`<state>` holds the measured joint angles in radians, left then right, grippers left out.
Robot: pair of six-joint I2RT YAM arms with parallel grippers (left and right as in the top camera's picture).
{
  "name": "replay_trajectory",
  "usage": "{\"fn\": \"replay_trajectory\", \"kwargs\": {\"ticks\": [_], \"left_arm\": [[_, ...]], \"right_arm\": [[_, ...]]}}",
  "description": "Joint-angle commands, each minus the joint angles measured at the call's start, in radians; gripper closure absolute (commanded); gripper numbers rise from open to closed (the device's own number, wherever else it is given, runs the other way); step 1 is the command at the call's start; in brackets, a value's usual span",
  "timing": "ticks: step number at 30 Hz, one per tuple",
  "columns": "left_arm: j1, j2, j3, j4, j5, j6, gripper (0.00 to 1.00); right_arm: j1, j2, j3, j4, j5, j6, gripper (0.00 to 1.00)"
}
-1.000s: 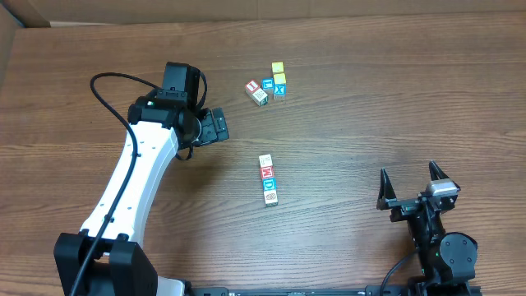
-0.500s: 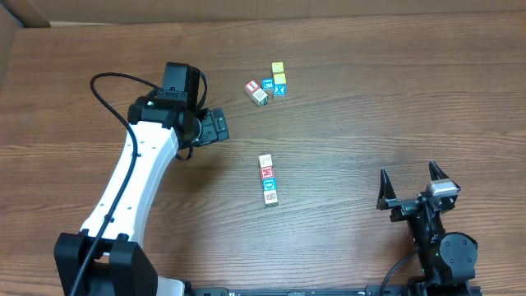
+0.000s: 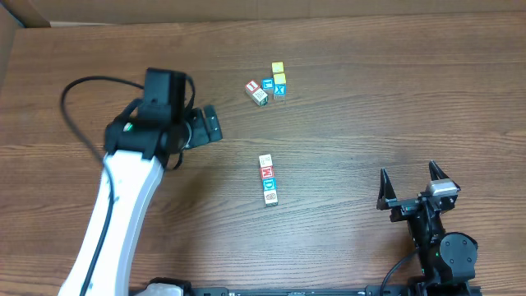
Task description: Flip 4 blocks
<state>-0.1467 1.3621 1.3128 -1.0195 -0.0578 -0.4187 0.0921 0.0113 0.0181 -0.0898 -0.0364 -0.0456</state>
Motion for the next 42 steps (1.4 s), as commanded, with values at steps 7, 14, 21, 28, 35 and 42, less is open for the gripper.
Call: {"fn": "replay_trajectory", "kwargs": {"ticks": [7,14,21,28,35,42], "left_arm": [[0.002,-0.214,0.018,-0.167,-0.017,-0.004,0.00],[0.002,-0.262,-0.003,-0.261,-0.012,-0.004,0.00],[0.002,-0.426,-0.161,-0.208,-0.003,-0.005,0.00],[0.002,-0.645,-0.387,0.005,-0.001,-0.008,0.00],[0.022,-0.902,-0.610,0.299,0.015,-0.008,0.00],[0.063,-1.140,-0.755,0.634,0.043,-0.008,0.00]], "right_arm": [[-0.003,-0.008,-0.010,0.006,0.010,-0.005,0.00],[-0.003,-0.008,-0.010,0.006,0.010,-0.004,0.00],[-0.003,-0.008,-0.010,0.006,0.010,-0.004,0.00],[-0.003,-0.008,-0.010,0.006,0.010,-0.004,0.00],[-0.003,-0.008,-0.010,0.006,0.010,-0.004,0.00],[-0.003,-0.008,-0.010,0.006,0.010,-0.004,0.00]]}}
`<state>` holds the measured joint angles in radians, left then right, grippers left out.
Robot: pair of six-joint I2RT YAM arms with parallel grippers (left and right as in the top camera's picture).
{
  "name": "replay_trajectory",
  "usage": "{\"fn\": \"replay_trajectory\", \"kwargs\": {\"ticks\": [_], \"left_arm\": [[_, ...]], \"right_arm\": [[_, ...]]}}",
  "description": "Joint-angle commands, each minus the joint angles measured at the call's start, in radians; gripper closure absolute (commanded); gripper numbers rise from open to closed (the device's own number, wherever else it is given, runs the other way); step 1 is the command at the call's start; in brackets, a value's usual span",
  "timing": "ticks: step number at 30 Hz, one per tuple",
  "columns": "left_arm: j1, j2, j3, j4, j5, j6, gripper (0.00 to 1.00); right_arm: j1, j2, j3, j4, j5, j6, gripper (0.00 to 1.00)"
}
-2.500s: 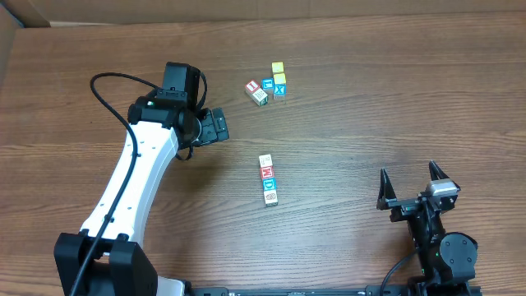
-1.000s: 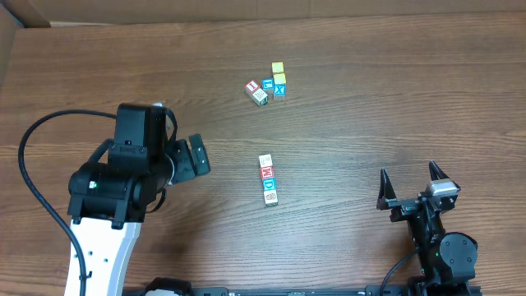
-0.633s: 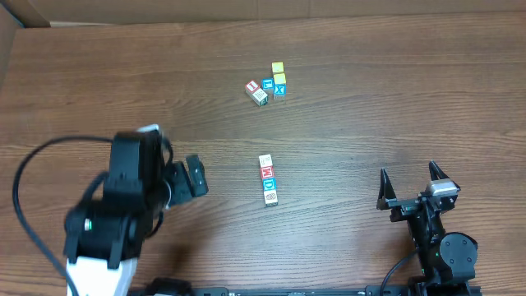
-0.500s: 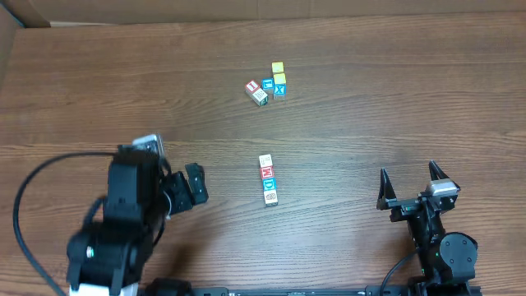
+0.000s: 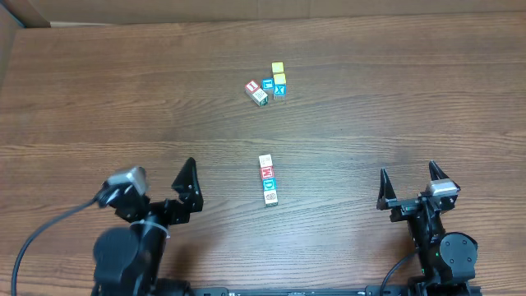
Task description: Flip 4 blocks
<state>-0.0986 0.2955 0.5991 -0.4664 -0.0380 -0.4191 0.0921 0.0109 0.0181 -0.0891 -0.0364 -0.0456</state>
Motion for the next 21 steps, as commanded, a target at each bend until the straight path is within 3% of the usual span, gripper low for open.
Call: {"fn": "replay_trajectory", "kwargs": {"ticks": [1,9,21], "left_arm": [[0.015,-0.098,-0.054,0.134,0.024,-0.007,0.00],[0.015,-0.222,-0.082,0.465,0.031,-0.007,0.00],[0.016,-0.292,-0.132,0.502,0.029,-0.007,0.00]], "right_arm": [[-0.003,-0.008,-0.010,0.006,0.010,-0.004,0.00],[-0.004,-0.008,-0.010,0.006,0.010,-0.004,0.00],[-0.003,-0.008,-0.010,0.006,0.010,-0.004,0.00]]}}
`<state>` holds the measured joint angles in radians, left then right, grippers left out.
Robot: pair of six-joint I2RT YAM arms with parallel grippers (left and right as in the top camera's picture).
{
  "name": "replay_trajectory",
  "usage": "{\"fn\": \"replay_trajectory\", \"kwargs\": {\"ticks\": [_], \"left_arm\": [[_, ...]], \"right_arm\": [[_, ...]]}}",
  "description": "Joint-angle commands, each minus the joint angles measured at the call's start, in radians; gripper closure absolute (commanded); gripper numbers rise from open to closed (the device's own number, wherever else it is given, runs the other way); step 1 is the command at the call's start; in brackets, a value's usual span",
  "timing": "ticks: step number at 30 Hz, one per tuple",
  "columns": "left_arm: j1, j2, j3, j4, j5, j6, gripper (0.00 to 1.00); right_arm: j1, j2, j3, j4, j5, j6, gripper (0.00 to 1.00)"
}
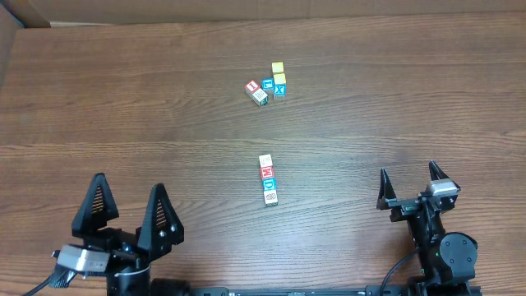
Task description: Flip 4 blocks
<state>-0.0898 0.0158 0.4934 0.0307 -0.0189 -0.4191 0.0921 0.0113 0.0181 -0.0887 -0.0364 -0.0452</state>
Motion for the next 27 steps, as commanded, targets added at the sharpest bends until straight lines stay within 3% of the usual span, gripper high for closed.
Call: {"fn": "replay_trajectory", "kwargs": {"ticks": [1,8,18,27], "left_arm": [[0.007,-0.013,-0.036,0.004,0.008,-0.007,0.00],[0.007,-0.013,-0.163,0.098,0.012,-0.019,0.00],[0.007,-0.013,-0.385,0.491,0.008,-0.068,0.00],[0.008,-0.013,-0.460,0.516,0.006,-0.047,0.00]], "right_arm": [[-0.004,-0.008,-0.010,0.005,0.010,-0.005,0.00],[-0.003,-0.008,-0.010,0.005,0.010,-0.005,0.00],[-0.003,-0.008,-0.010,0.005,0.010,-0.005,0.00],[-0.003,-0.008,-0.010,0.005,0.010,-0.005,0.00]]}}
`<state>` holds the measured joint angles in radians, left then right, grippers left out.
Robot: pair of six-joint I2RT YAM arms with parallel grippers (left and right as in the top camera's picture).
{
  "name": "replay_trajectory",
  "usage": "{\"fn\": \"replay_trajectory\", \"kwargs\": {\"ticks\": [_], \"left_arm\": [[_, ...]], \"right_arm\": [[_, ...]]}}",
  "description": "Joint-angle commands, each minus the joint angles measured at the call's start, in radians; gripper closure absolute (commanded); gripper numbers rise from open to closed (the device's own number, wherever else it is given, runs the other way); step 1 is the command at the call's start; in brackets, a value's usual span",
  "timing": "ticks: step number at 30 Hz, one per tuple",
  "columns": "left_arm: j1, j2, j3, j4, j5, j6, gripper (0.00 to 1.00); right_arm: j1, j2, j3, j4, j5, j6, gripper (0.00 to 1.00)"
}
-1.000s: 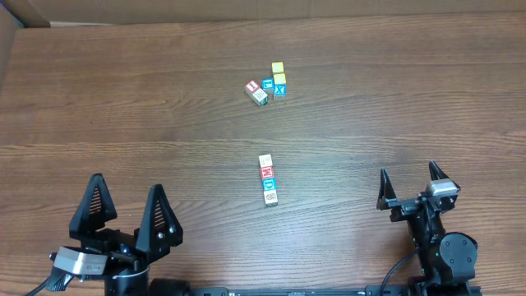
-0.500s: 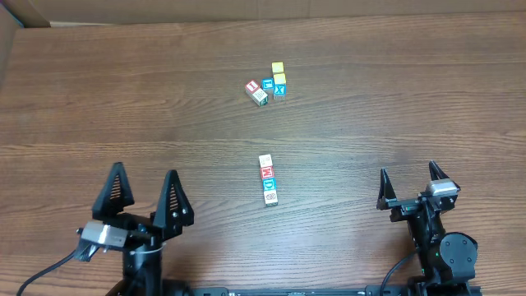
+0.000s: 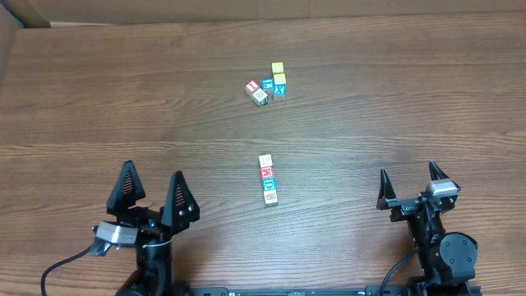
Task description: Flip 4 blocks
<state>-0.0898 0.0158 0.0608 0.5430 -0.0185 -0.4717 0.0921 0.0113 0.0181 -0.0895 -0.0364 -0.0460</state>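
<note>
Several small picture blocks lie in a straight row [image 3: 268,180] at the table's middle, running front to back. A second cluster of blocks [image 3: 269,84], yellow, blue and red-white, sits farther back. My left gripper [image 3: 153,196] stands open near the front left, well left of the row and touching nothing. My right gripper [image 3: 409,184] stands open near the front right, also holding nothing.
The wooden table [image 3: 394,99] fills the view. A cardboard edge [image 3: 16,16] shows at the back left corner. A black cable [image 3: 57,271] trails from the left arm at the front edge.
My left gripper has shifted a little to the right and slightly back, from the front left corner toward the row. It stays open. The right arm and the blocks have not moved.
My left arm was first stretched out over the table, left of the far cluster. It then sat pulled back at the front left, then lower in the corner, and now stands a bit right of that. The blocks and right gripper kept their places.
</note>
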Motion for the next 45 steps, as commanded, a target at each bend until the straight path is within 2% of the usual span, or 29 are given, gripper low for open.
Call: {"fn": "replay_trajectory", "kwargs": {"ticks": [1,3,8,13,19,22,26,45], "left_arm": [[0.008,-0.013,-0.040,0.003,0.000,0.008,0.00],[0.007,-0.013,-0.057,-0.009,-0.008,0.008,0.00],[0.014,-0.013,-0.056,-0.176,-0.016,0.021,0.00],[0.014,-0.013,-0.056,-0.417,-0.015,0.106,0.00],[0.014,-0.013,-0.056,-0.616,-0.015,0.195,0.01],[0.014,-0.013,-0.056,-0.621,0.002,0.283,0.00],[0.014,-0.013,-0.056,-0.620,0.001,0.336,0.00],[0.013,-0.012,-0.056,-0.620,0.000,0.337,0.00]], "right_arm": [[-0.003,-0.008,-0.010,0.006,0.010,-0.004,0.00],[-0.003,-0.008,-0.010,0.006,0.010,-0.004,0.00],[-0.003,-0.008,-0.010,0.006,0.010,-0.004,0.00],[-0.003,-0.008,-0.010,0.006,0.010,-0.004,0.00],[-0.003,-0.008,-0.010,0.006,0.010,-0.004,0.00],[-0.003,-0.008,-0.010,0.006,0.010,-0.004,0.00],[-0.003,-0.008,-0.010,0.006,0.010,-0.004,0.00],[-0.003,-0.008,-0.010,0.006,0.010,-0.004,0.00]]}}
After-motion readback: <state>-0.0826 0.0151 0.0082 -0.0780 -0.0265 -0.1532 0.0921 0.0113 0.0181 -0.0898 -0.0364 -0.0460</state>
